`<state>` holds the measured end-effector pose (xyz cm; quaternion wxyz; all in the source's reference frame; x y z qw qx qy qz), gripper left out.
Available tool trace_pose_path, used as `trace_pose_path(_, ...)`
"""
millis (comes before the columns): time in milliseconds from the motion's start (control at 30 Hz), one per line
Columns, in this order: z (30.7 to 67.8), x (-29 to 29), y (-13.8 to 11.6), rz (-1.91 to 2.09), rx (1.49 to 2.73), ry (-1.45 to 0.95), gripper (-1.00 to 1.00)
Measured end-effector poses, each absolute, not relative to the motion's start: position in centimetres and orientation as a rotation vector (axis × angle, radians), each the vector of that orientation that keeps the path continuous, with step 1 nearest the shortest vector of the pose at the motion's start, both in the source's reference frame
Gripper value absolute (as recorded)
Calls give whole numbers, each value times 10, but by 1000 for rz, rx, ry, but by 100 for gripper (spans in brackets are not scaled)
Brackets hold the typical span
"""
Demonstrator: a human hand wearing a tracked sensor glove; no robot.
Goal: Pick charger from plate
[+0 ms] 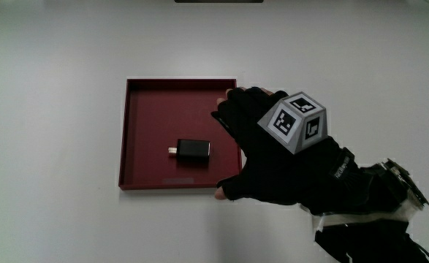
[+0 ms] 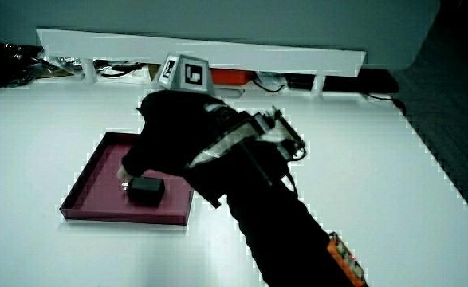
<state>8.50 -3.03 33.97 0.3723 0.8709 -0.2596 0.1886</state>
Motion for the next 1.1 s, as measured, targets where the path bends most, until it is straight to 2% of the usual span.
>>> trace_pose_path(167,355,75,-39,488,2235,-619,0)
trace_pose_path(200,367,74,-41,500,2199,-602,0)
trace_pose_path(233,372,70,-41,554,2088,-562,0)
trace_pose_path(267,377,68,-43,464,2199,-592,0)
trace_pose_path(733,434,30,-52,394,2183,-514,0)
trace_pose_path(1100,488,20,-50,359,2146,-432,0)
